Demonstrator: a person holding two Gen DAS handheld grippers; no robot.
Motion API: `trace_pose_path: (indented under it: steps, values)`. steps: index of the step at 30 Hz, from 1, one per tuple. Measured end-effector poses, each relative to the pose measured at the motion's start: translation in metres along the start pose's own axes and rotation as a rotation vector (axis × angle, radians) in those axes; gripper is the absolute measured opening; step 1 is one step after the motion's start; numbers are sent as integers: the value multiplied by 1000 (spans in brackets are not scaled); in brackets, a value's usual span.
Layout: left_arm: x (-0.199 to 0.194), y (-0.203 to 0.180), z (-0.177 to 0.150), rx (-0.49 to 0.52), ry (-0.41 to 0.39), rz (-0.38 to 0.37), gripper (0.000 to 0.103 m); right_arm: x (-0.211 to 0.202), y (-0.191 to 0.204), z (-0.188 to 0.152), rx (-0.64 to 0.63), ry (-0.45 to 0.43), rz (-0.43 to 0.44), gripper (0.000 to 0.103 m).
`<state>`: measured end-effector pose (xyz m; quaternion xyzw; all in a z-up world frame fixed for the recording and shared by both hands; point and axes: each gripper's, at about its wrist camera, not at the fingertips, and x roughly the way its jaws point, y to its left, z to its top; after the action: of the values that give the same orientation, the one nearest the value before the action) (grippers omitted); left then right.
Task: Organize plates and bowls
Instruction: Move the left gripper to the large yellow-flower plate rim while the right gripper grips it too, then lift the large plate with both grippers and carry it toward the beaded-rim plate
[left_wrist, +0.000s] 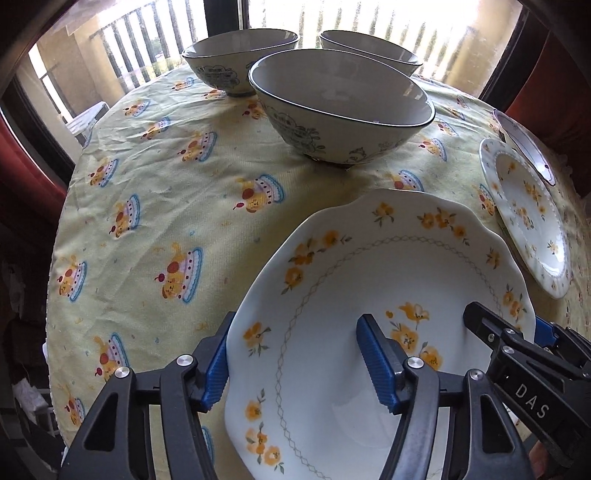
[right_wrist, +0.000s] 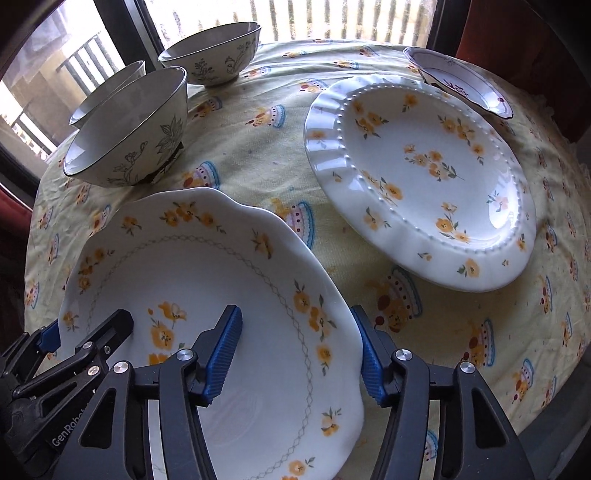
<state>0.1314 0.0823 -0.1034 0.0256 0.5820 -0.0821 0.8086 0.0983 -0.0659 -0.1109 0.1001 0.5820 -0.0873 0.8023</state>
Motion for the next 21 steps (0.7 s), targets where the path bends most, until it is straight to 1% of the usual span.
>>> trace_pose_path:
  steps: [4, 8, 10, 13, 16, 21]
  values:
    - [1, -3, 3, -2, 23, 0, 66, 0, 2, 0, -6, 11, -8, 62]
    - [2, -9, 3, 58, 41, -9, 70, -2, 6, -5, -29, 37, -26, 62]
    - [3, -7, 3, 68, 44, -16, 72, -3, 7, -7, -39, 36, -31, 62]
    - [3, -9, 2, 71, 44, -14, 72, -2, 10, -7, -52, 49, -27, 67]
    - [3, -10, 3, 86, 50, -9, 72, -1, 9, -3, -42, 88, -27, 67]
    - [0, -16, 4, 79, 64, 1, 73, -5, 5, -3, -47, 110, -23, 65]
